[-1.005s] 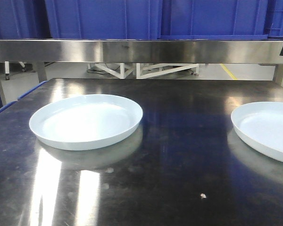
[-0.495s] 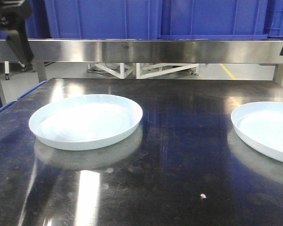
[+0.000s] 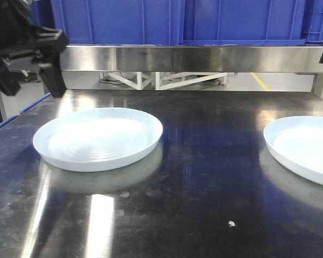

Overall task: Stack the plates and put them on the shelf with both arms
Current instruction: 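Lower the left gripper to the rim of the nearer white plate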

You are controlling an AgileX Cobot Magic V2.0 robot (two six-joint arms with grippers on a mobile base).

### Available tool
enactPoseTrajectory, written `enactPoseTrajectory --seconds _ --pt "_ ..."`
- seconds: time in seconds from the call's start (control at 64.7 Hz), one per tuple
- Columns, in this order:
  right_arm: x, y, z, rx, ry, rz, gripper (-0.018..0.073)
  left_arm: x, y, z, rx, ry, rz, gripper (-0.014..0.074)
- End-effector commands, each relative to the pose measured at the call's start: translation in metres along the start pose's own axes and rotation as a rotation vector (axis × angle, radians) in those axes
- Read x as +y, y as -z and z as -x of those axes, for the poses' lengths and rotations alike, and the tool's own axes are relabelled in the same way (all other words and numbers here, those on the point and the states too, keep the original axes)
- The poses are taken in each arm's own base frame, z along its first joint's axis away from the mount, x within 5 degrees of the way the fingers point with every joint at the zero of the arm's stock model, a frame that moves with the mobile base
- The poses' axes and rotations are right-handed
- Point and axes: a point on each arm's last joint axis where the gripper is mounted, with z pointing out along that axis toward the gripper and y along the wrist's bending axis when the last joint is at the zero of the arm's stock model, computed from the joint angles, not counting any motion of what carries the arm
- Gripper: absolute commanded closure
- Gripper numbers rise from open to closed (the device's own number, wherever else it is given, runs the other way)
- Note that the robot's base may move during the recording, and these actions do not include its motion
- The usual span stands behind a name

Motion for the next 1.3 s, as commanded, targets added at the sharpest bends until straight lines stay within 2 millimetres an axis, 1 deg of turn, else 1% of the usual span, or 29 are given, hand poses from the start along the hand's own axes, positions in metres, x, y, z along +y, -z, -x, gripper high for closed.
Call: enactPoseTrajectory --seconds 0.0,0.495,1.113,1.283 --pt "0.003 0.007 0.018 -0.117 0.010 0.016 -0.0032 -0.004 0.015 0.012 -0.093 -0.001 -0.014 0.0017" --pt "0.003 0.007 0.018 -0.117 0.010 0.016 -0.0032 -0.002 -0.016 0.008 -0.008 -0.002 -0.002 0.0017" --pt "0.003 0.007 0.018 -0.117 0.010 0.016 -0.0032 -0.001 -0.016 0.009 -0.023 -0.017 0.009 0.0017" --pt "0.003 0.007 0.018 -0.117 0.010 0.016 -0.0032 0.001 -0.016 0.010 -0.028 -0.049 0.036 0.0017"
